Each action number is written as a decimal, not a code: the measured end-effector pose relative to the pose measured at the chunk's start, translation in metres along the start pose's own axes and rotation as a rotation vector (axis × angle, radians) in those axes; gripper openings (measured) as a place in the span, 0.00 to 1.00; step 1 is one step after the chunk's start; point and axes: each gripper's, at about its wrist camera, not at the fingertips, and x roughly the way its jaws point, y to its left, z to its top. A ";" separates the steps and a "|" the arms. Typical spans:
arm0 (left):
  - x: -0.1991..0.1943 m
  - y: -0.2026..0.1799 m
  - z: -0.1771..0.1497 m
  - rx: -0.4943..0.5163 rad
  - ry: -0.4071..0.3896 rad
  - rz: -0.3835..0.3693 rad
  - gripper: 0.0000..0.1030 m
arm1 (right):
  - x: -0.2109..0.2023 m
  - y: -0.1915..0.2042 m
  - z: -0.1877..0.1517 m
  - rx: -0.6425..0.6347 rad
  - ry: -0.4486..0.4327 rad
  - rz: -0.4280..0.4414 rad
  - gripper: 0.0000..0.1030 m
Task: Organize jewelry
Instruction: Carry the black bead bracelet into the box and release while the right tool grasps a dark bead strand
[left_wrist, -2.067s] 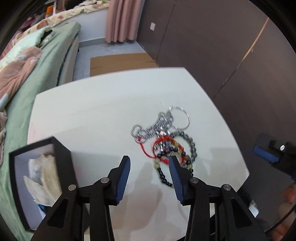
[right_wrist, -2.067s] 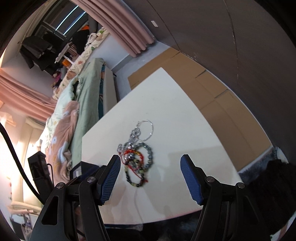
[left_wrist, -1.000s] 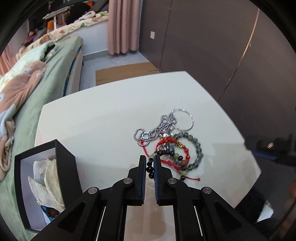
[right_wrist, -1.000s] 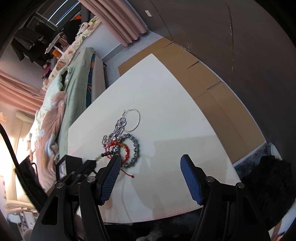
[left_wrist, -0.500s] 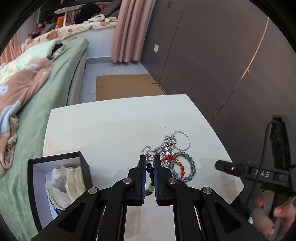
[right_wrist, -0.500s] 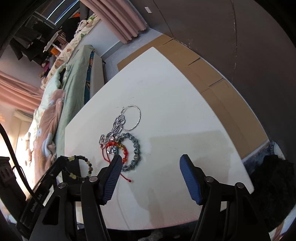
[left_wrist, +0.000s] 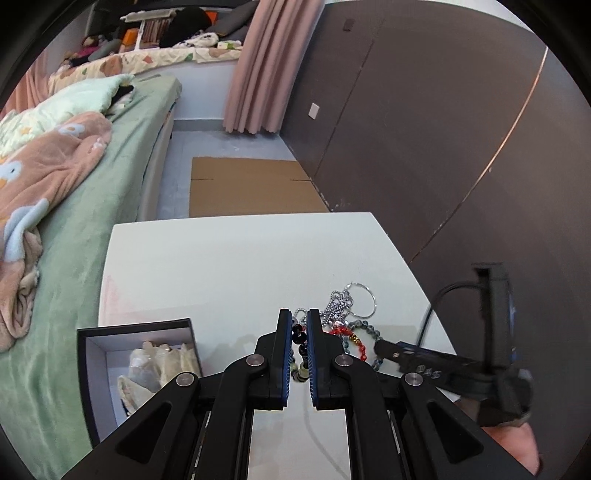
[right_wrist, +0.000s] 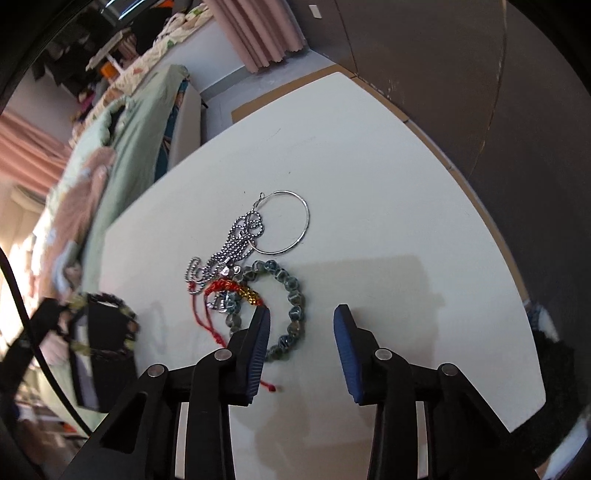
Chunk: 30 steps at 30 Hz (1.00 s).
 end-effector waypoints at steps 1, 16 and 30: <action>-0.003 0.002 0.001 -0.007 -0.002 -0.002 0.07 | 0.002 0.003 0.000 -0.013 -0.002 -0.019 0.36; -0.049 0.021 0.004 -0.042 -0.078 0.009 0.08 | -0.030 0.034 -0.010 -0.158 -0.126 -0.090 0.10; -0.079 0.054 0.006 -0.087 -0.115 0.028 0.08 | -0.095 0.040 -0.016 -0.055 -0.264 0.233 0.10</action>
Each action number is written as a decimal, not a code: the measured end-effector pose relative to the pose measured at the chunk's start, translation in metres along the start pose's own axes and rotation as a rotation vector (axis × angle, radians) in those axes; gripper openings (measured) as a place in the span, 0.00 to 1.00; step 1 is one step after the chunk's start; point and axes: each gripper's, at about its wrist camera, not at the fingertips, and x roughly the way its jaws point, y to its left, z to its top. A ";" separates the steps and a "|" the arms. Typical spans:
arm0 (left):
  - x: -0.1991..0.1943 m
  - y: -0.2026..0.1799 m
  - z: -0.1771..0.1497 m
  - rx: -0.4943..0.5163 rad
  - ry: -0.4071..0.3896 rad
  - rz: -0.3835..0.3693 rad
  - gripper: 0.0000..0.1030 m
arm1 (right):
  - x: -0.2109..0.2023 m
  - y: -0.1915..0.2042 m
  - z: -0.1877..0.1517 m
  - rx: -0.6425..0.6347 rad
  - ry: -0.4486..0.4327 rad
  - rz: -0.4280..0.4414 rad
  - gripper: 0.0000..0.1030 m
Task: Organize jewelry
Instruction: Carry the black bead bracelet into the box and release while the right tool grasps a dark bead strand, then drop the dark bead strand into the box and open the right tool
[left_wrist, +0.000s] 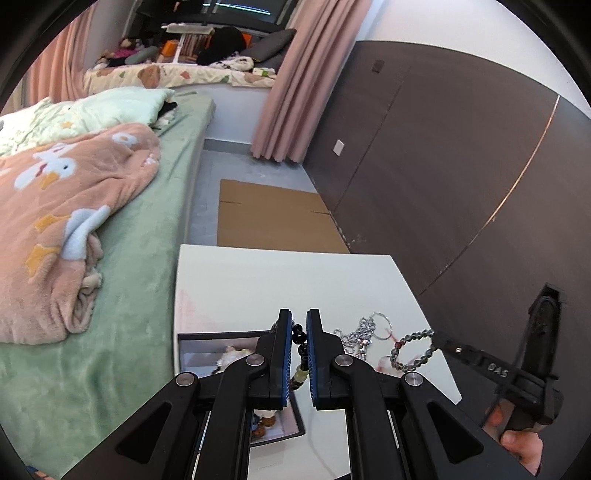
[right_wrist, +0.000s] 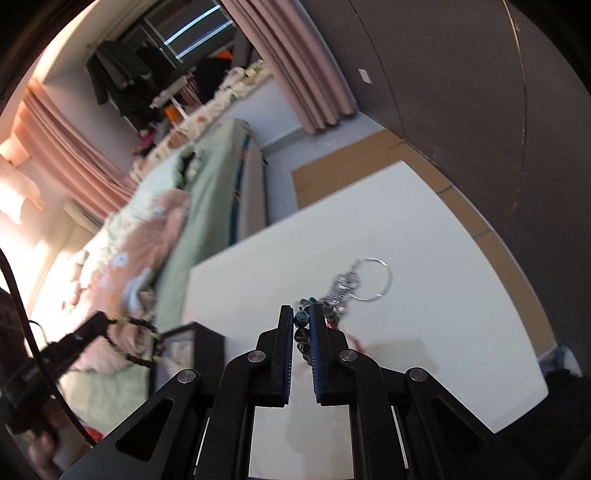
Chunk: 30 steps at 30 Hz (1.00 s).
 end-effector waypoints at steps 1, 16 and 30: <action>-0.002 0.003 0.001 0.000 -0.002 0.002 0.08 | 0.000 0.004 0.002 0.000 -0.010 0.023 0.10; -0.009 0.051 0.004 -0.144 0.038 0.010 0.62 | 0.003 0.057 -0.003 -0.062 -0.042 0.224 0.10; -0.016 0.069 0.006 -0.191 0.023 0.047 0.63 | 0.042 0.119 -0.023 -0.116 0.051 0.410 0.10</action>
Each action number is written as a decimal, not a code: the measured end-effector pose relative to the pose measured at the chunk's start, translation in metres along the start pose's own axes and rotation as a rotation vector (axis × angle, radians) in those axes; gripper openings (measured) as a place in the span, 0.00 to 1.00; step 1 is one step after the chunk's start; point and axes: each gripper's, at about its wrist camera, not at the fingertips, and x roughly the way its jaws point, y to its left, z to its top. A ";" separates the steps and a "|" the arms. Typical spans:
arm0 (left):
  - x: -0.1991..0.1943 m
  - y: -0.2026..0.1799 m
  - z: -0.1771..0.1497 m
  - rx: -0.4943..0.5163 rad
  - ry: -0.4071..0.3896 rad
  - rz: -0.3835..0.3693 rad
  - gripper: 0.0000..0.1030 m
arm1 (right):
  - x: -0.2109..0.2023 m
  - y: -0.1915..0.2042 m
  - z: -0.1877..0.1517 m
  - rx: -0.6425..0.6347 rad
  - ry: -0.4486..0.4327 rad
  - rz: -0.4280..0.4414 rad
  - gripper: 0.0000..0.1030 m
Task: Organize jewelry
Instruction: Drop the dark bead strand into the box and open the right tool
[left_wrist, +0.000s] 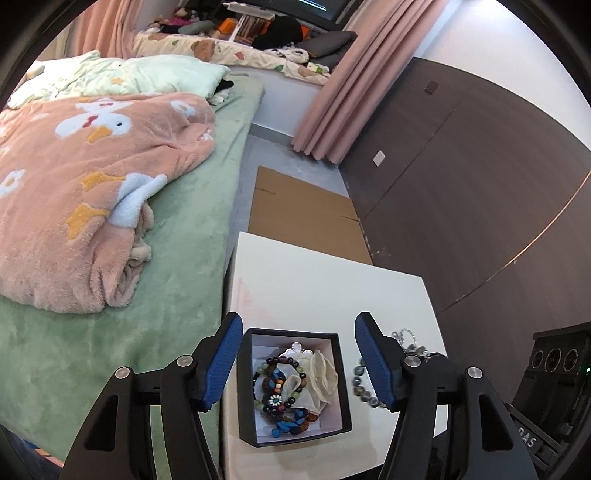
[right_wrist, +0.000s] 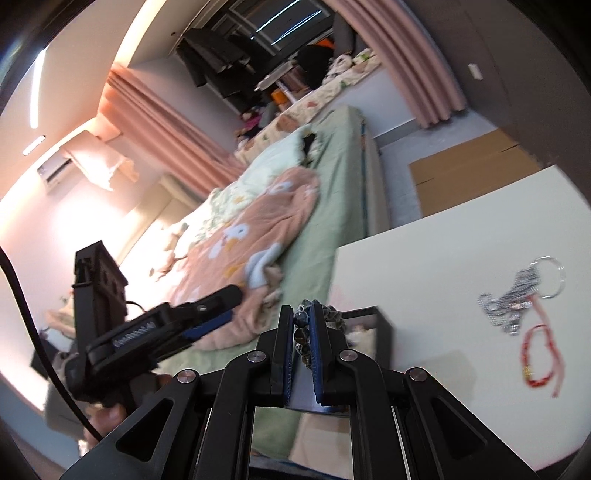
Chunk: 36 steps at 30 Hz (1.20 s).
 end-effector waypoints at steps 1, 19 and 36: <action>0.000 0.001 0.001 -0.004 -0.002 0.004 0.63 | 0.004 0.002 0.000 0.002 0.008 0.018 0.10; 0.029 -0.040 -0.009 0.056 0.060 -0.037 0.62 | -0.062 -0.061 0.009 0.131 -0.090 -0.251 0.83; 0.095 -0.128 -0.054 0.261 0.181 -0.078 0.62 | -0.123 -0.138 0.001 0.281 -0.068 -0.452 0.91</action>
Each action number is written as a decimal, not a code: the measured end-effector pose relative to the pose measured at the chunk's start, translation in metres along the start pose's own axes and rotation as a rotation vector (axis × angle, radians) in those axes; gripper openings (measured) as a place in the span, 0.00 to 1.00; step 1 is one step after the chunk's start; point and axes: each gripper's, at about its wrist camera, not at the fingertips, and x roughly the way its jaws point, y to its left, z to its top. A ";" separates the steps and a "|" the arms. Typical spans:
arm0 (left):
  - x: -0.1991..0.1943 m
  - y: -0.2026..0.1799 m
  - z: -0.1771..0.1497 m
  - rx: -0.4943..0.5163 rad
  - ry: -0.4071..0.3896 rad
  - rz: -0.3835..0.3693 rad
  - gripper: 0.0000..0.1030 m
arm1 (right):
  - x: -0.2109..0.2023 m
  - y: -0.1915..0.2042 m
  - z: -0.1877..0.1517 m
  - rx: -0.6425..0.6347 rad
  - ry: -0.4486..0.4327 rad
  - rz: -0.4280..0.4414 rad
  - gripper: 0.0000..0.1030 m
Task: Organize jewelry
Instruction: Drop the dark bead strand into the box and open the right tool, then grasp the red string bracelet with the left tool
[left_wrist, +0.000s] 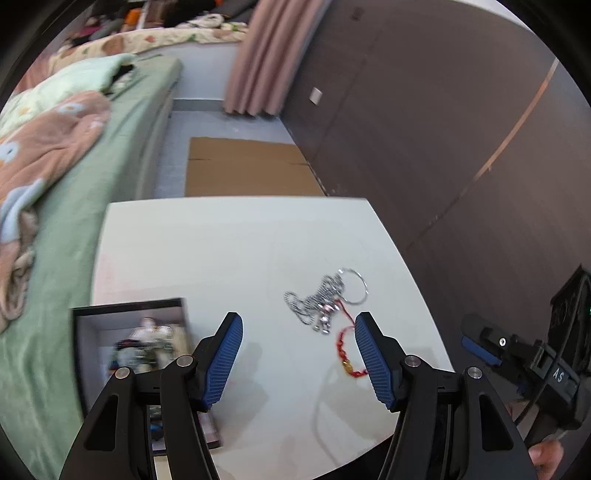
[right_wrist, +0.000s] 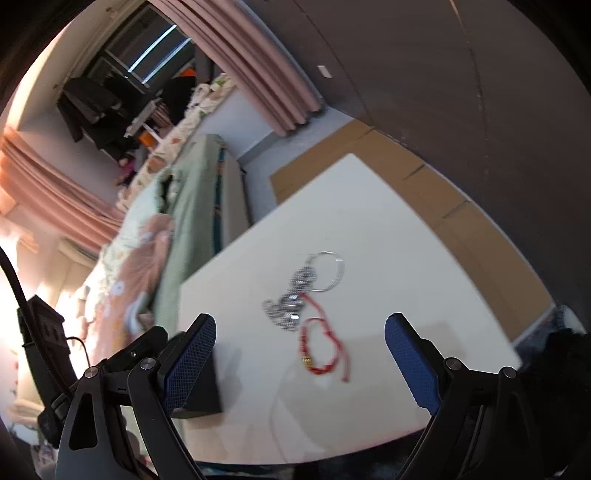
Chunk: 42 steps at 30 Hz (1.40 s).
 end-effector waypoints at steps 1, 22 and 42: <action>0.008 -0.006 -0.002 0.018 0.019 0.003 0.62 | 0.001 -0.003 0.000 0.000 0.006 -0.013 0.91; 0.096 -0.061 -0.048 0.179 0.195 0.046 0.54 | 0.011 -0.047 0.006 0.069 0.119 -0.091 0.90; 0.057 -0.026 -0.027 0.073 0.092 -0.002 0.07 | 0.029 -0.043 0.008 0.069 0.129 -0.115 0.90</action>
